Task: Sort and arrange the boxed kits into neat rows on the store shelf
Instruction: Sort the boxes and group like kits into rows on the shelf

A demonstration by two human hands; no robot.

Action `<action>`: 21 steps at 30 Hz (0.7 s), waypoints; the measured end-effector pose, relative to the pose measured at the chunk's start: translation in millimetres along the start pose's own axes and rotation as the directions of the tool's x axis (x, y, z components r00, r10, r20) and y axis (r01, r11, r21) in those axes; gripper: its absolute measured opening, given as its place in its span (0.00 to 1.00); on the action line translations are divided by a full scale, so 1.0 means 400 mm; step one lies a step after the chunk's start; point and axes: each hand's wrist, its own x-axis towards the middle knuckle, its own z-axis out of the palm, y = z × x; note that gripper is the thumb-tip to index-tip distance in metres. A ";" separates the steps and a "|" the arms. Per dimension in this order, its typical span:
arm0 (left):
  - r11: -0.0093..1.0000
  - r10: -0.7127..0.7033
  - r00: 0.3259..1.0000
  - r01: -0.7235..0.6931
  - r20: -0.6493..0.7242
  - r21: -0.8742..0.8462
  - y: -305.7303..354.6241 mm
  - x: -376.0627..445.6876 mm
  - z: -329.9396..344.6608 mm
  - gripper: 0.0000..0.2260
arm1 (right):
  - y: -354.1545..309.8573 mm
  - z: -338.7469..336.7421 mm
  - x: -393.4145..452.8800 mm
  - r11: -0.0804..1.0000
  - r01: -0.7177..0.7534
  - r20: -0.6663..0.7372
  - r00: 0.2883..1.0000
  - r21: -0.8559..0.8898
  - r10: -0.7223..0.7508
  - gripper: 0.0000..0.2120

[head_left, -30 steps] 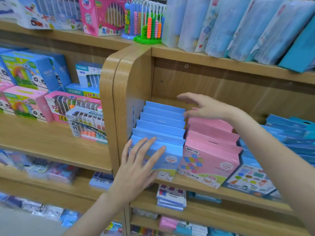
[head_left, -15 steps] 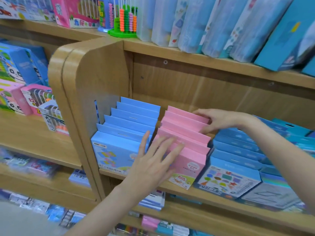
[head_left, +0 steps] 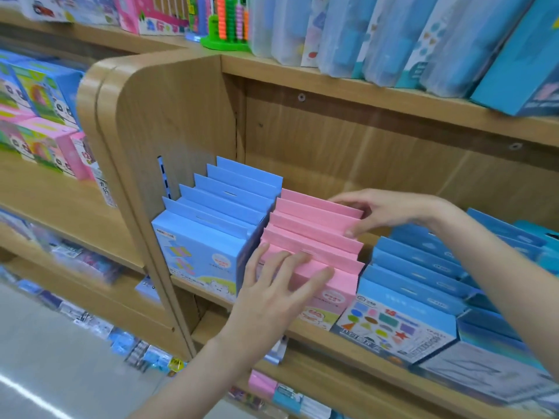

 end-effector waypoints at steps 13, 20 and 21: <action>0.983 0.143 0.989 -0.147 -0.048 -0.106 -0.083 0.003 -0.033 0.27 | -0.065 0.069 -0.069 0.984 -0.176 -0.444 0.884 -0.027 0.146 0.28; 0.987 -0.004 0.994 -0.013 -0.108 -0.159 -0.181 0.021 -0.074 0.23 | -0.156 0.271 -0.200 0.917 -0.364 -0.623 0.758 -0.163 0.191 0.29; 0.988 -0.015 0.998 0.004 -0.066 -0.157 -0.197 0.021 -0.074 0.25 | -0.165 0.291 -0.196 0.891 -0.408 -0.586 0.779 -0.199 0.225 0.35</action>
